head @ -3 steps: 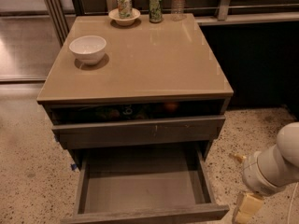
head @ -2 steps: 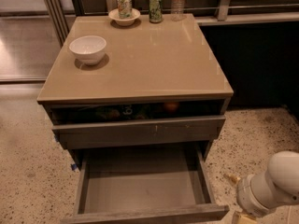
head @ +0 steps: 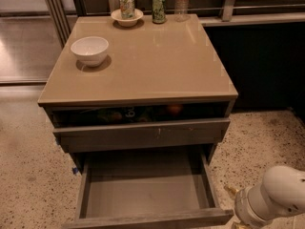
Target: Close middle drawer
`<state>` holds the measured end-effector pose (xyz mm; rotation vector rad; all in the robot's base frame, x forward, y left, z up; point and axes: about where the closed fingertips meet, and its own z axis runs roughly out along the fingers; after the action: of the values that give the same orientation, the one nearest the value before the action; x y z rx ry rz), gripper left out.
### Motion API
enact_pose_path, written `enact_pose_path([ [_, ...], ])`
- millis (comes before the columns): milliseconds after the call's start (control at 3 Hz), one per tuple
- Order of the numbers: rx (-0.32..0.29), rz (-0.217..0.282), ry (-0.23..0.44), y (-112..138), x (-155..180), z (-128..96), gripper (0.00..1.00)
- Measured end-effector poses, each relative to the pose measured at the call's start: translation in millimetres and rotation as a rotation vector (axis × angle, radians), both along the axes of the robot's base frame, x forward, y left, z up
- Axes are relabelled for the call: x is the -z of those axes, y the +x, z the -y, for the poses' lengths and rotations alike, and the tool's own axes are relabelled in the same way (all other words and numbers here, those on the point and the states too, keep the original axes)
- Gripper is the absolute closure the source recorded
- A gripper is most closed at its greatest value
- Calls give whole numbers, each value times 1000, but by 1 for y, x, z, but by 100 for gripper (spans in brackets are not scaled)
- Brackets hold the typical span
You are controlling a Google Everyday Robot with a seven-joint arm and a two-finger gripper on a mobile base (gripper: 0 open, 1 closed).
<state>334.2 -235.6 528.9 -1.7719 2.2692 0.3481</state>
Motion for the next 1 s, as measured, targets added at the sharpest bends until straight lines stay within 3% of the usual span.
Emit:
enact_pose_path([
  [1000,-31,-30,-74,-14,38,0,0],
])
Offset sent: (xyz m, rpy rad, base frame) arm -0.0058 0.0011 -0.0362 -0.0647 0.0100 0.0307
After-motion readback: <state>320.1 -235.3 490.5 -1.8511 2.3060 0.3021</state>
